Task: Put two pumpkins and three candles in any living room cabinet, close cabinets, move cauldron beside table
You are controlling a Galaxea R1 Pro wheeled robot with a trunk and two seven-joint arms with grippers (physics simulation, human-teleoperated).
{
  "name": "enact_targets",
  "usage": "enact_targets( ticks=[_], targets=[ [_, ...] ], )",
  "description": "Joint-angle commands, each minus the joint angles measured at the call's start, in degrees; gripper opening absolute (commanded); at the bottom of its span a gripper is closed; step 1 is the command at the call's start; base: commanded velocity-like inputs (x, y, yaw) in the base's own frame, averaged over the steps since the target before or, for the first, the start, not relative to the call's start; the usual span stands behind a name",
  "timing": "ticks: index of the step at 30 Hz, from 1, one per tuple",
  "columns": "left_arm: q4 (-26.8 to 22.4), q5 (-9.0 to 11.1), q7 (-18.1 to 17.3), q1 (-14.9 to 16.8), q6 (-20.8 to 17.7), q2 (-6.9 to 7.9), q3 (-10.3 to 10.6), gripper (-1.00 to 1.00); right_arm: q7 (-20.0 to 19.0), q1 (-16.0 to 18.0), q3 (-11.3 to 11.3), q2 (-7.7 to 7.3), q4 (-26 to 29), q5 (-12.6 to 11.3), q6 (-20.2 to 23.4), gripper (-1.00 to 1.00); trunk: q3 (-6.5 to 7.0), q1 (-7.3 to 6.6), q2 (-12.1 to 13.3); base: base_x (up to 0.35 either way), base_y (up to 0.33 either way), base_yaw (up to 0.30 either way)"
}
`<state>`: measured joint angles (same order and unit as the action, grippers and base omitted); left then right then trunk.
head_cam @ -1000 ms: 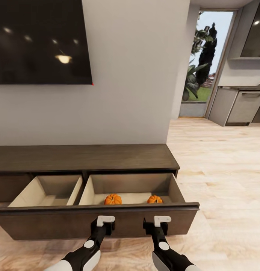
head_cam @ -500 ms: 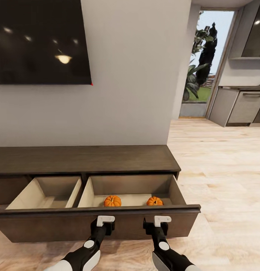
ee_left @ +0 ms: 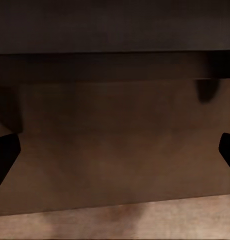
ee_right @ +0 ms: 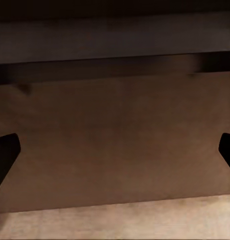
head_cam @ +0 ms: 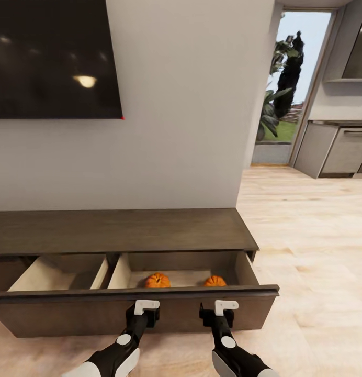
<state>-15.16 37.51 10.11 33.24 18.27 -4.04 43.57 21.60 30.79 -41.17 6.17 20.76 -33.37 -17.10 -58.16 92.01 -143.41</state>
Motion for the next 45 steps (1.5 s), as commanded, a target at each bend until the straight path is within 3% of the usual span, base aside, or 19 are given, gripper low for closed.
enact_targets(
  ticks=[1, 19, 45],
  targets=[
    [0.0, -0.1, 0.3, 0.1, 0.2, 0.0, 0.8, 1.0, 0.3, 0.1, -0.5, -0.02, 0.0, -0.6, -0.3, 1.0, -0.05, 0.02, 0.0, 0.32, 0.0, 0.0],
    [0.0, 0.0, 0.3, 0.1, 0.2, 0.04, 0.8, 1.0, 0.3, 0.1, -0.5, -0.02, 0.0, -0.6, -0.3, 1.0, -0.05, 0.02, 0.0, 0.284, 0.0, 0.0],
    [-0.1, 0.0, 0.3, 0.1, 0.4, 0.02, 0.9, 1.0, 0.3, 0.1, -0.5, -0.02, 0.0, -0.6, -0.3, 1.0, -0.05, 0.02, 0.0, 0.095, 0.0, 0.0]
  ],
)
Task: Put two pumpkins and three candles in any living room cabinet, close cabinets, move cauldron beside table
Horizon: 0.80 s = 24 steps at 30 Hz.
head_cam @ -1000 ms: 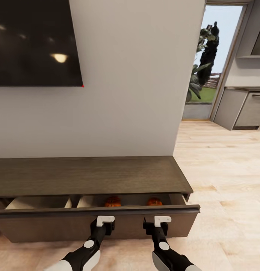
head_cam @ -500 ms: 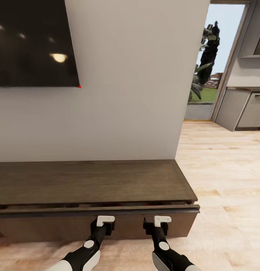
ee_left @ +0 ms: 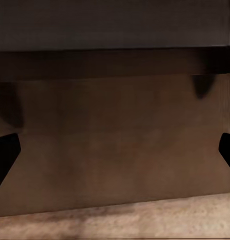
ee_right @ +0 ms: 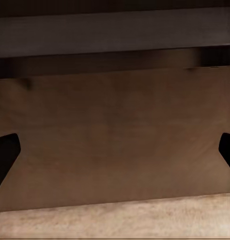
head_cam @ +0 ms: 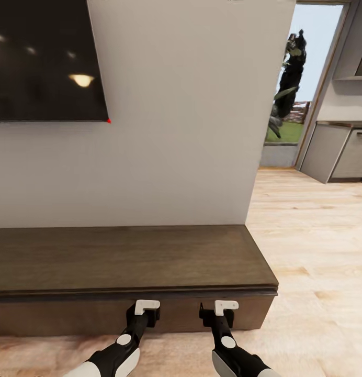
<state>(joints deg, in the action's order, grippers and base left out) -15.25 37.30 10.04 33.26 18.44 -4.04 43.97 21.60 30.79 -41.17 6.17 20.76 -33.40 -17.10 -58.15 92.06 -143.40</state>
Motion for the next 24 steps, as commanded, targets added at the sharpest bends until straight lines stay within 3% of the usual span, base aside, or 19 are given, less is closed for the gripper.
enact_targets(
  ticks=[1, 24],
  targets=[
    [0.0, 0.2, 0.4, 0.0, 0.2, 0.01, 0.5, 1.0, 0.3, 0.1, -0.5, -0.02, 0.0, -0.6, -0.3, 1.0, -0.05, -0.02, 0.0, -0.137, 0.0, 0.0],
    [0.0, 0.2, 0.4, 0.0, 0.2, 0.07, 0.5, 1.0, 0.3, 0.1, -0.5, -0.02, 0.3, -0.6, -0.3, 1.0, -0.05, -0.02, 0.0, -0.322, 0.0, 0.0]
  ],
)
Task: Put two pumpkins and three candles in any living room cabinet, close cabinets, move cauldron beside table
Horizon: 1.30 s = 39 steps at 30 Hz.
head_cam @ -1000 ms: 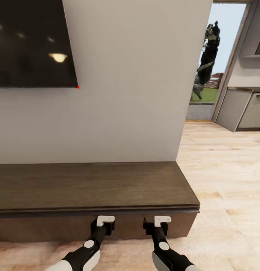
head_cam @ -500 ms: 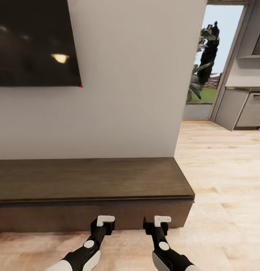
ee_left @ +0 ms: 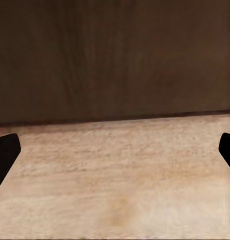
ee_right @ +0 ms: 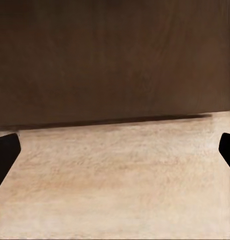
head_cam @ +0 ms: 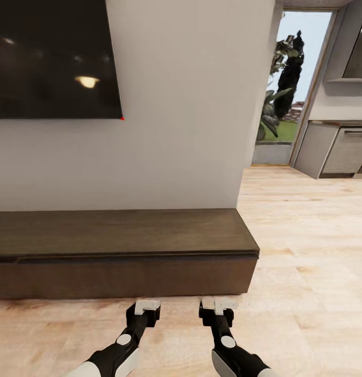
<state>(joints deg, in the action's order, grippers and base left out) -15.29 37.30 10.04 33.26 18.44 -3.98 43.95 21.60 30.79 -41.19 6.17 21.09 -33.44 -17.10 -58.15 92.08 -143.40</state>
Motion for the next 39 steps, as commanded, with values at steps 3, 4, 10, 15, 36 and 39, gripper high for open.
enact_targets(
  ticks=[3, 4, 10, 15, 36, 39],
  targets=[
    [0.1, 0.2, 0.4, 0.0, 0.2, 0.02, 0.5, 1.0, 0.3, 0.1, -0.5, -0.02, 0.0, -0.5, -0.3, 1.0, -0.05, -0.05, 0.0, -0.342, 0.0, 0.0],
    [0.0, 0.2, 0.4, 0.0, 0.2, 0.01, 0.5, 1.0, 0.3, 0.1, -0.5, -0.02, 0.0, -0.5, -0.3, 1.0, -0.05, -0.05, 0.0, -0.278, 0.0, 0.0],
    [0.0, 0.3, 0.3, 0.0, 0.2, 0.03, 0.5, 1.0, 0.3, 0.0, -0.4, -0.02, 0.0, -0.5, -0.3, 1.0, -0.05, -0.05, 0.0, -0.095, 0.0, 0.0],
    [-0.1, 0.3, 0.2, 0.0, 0.3, 0.03, 0.5, 1.0, 0.3, 0.1, -0.4, -0.02, 0.0, -0.5, -0.3, 1.0, -0.05, -0.05, 0.0, -0.013, 0.0, 0.0],
    [0.1, 0.4, 0.1, 0.0, -0.5, -0.02, 0.4, 1.0, 0.3, 0.1, -0.5, -0.04, 0.1, -0.6, -0.2, 1.0, 3.77, -1.28, 1.8, -0.001, 0.0, 0.0],
    [0.0, 0.4, 0.1, 0.0, -1.4, 0.01, 0.4, 1.0, 0.3, 0.1, -0.5, -0.06, 0.3, -0.6, -0.2, 1.0, 4.31, -1.94, 3.0, 0.0, 0.0, 0.0]
  ],
)
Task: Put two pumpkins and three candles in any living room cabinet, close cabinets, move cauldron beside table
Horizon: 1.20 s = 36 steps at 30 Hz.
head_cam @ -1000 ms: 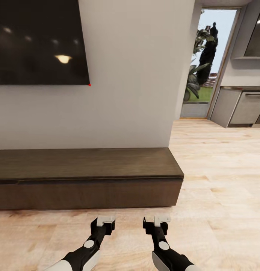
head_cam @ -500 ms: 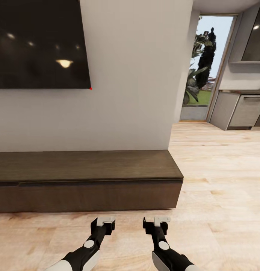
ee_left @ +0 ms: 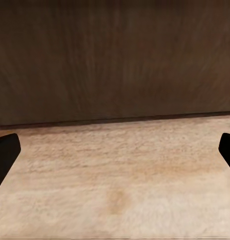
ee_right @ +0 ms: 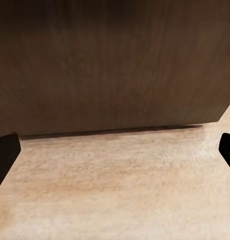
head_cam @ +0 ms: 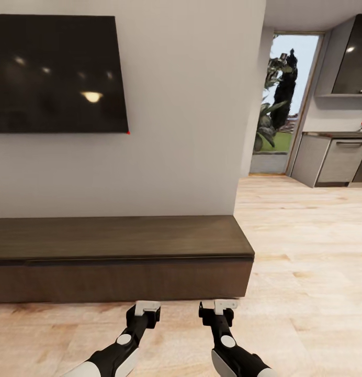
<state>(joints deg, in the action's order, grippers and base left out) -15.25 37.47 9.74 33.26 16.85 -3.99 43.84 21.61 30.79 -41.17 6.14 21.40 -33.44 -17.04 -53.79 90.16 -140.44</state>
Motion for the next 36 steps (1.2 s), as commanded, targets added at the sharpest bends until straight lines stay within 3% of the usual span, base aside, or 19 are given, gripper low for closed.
enact_targets(
  ticks=[1, 12, 18, 23, 36],
  targets=[
    [0.0, 0.3, 0.4, 0.0, -0.2, 0.02, 0.5, 1.0, 0.3, 0.1, -0.5, -0.03, 0.0, -0.6, -0.3, 1.0, 0.13, -0.24, 0.4, 0.0, 0.0, 0.0],
    [-0.6, 0.4, 0.5, 0.0, -6.2, 0.03, 0.3, 1.0, 0.4, 0.1, 0.1, -0.12, 0.1, -0.6, -0.3, 1.0, 2.1, -2.65, 4.8, 0.0, 0.0, 0.0],
    [-0.7, 0.7, 0.5, 0.0, -11.9, 0.03, 0.1, 1.0, 0.4, 0.1, 0.2, -0.15, 0.0, -0.6, -0.2, 1.0, 2.1, -2.65, 4.8, 0.0, 0.0, 0.0],
    [-0.8, 0.8, 0.4, 0.0, -12.6, 0.03, 0.0, 1.0, 0.4, 0.1, 0.3, -0.16, 0.0, -0.7, 0.5, 1.0, 2.1, -2.65, 4.8, 0.0, 0.0, 0.0],
    [-0.8, 0.8, 0.4, 0.0, -16.6, 0.03, -0.2, 1.0, 0.4, 0.1, 0.3, -0.16, 0.1, -0.7, 0.9, 1.0, 4.44, -5.51, 10.0, 0.0, 0.0, 0.0]
  ],
)
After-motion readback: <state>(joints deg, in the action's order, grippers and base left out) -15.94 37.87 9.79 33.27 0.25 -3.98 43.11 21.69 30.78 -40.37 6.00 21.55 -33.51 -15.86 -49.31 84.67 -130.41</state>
